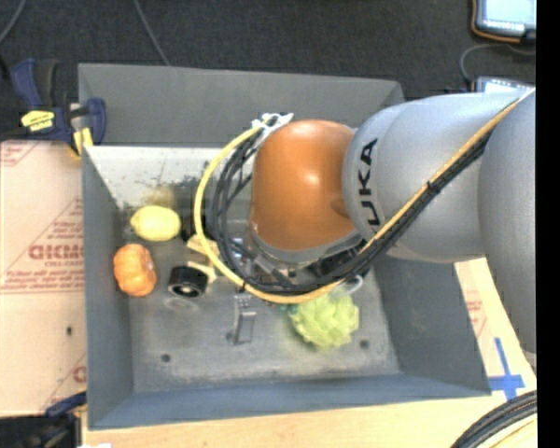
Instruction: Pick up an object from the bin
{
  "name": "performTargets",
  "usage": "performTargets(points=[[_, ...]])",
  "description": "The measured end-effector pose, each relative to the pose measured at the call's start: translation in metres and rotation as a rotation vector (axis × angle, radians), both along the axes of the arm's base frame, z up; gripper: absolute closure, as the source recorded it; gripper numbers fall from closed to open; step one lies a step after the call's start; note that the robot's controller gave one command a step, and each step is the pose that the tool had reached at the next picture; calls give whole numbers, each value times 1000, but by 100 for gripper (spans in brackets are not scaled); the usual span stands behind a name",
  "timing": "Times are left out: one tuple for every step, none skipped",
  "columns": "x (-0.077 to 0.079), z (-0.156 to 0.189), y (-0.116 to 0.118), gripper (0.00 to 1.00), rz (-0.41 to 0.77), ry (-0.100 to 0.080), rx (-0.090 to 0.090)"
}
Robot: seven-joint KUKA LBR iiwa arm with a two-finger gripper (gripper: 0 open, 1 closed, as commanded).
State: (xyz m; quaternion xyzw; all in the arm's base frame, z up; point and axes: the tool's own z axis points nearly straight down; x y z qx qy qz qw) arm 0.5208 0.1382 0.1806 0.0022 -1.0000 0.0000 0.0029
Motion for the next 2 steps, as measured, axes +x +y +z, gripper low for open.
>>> performTargets(points=[[1,4,-1,0,-3,-7,1],[23,0,4,0,58,-6,0]])
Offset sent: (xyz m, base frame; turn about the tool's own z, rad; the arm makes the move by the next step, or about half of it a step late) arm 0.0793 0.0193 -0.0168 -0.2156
